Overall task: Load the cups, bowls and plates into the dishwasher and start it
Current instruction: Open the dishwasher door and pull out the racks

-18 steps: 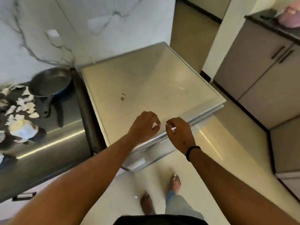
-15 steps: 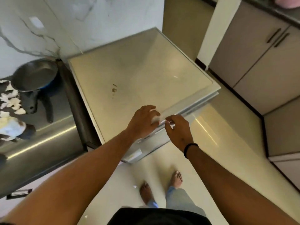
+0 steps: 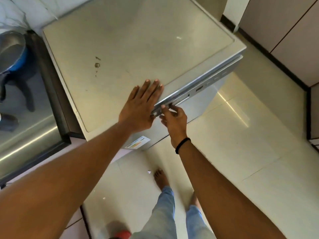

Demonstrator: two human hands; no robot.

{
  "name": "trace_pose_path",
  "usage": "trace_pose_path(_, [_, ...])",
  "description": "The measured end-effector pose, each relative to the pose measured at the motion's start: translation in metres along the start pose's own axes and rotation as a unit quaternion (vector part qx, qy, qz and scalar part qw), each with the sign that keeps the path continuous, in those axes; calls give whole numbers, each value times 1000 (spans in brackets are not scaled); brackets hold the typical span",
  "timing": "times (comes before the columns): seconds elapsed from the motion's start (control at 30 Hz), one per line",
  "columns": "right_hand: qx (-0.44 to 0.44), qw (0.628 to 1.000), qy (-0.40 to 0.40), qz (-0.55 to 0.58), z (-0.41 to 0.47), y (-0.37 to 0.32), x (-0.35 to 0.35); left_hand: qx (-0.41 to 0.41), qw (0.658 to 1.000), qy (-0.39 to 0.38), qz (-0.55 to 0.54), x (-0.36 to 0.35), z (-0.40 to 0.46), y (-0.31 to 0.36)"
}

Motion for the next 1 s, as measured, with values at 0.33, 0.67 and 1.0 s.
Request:
trace_pose_path(0.33, [-136, 955, -77, 252, 14, 39, -22, 27, 999, 21, -15, -8, -5, 2])
trace_pose_path(0.67, [-135, 932, -82, 326, 27, 29, -22, 39, 998, 31, -33, -11, -6, 0])
trace_pose_path(1.0, [-125, 926, -65, 351, 31, 29, -23, 28, 999, 31, -25, -12, -7, 2])
Point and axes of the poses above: each hand's wrist, its own z-axis towards the middle knuckle, its own x-axis out of the back of the hand, y = z × x, the point moved 9 cm from there along z, towards the middle knuckle, and after that the axes turned 14 degrees about y, right-handed, at the moved point
